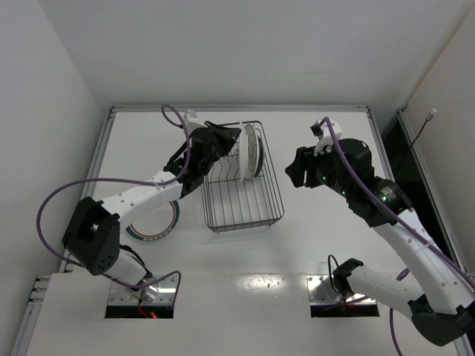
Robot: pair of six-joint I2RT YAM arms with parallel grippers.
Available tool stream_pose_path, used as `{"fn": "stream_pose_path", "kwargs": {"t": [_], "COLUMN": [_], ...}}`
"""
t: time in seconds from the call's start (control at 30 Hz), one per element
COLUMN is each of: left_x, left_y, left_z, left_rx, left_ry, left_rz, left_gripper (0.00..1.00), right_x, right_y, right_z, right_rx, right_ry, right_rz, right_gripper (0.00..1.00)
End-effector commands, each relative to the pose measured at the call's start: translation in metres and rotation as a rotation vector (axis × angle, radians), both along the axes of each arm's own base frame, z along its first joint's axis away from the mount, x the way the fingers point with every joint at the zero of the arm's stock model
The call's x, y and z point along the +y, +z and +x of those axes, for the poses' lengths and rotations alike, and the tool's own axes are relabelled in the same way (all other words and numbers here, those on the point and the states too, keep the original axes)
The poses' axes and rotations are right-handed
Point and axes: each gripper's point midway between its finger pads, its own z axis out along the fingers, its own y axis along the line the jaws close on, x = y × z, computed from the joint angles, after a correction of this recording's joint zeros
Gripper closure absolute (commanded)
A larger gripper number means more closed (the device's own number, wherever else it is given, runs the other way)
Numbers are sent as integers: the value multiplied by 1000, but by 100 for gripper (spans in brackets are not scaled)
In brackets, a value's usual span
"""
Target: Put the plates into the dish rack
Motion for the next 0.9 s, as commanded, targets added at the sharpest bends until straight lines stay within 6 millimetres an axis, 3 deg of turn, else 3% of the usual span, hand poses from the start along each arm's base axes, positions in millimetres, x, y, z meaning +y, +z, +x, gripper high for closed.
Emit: {"fn": "stream_pose_path", "kwargs": {"t": [0.0,0.23,0.37,0.4,0.5,0.63,0.87], "left_x": [-6,-1,-3,-5,-11,-24,-26], "left_y": [36,25,9,-6,-9,-31,-35], "left_z": [0,2,4,7,15,24,27], "left_rx": [-93,-67,-37,-12,-2,57,63], "left_ry": [7,36,36,36,34,20,26], "left_rz": [-104,-92,-68,-38,-15,71,143], "left_gripper": [100,100,100,100,100,99,54], "right_x": [-1,-5,-2,-2,-2,-2,5], "right_y": [0,-4,-4,-4,-8,-10,-10], "right_z": [-1,1,-1,-1,-1,-3,-8], "right_rx": [-18,-18,-18,-18,-10,-8,11], "right_ry": [0,-12,-3,-3,-3,5,35], "right_rz": [-10,-28,-28,-28,-33,-30,3], "right_gripper": [50,50,50,50,50,50,50]}}
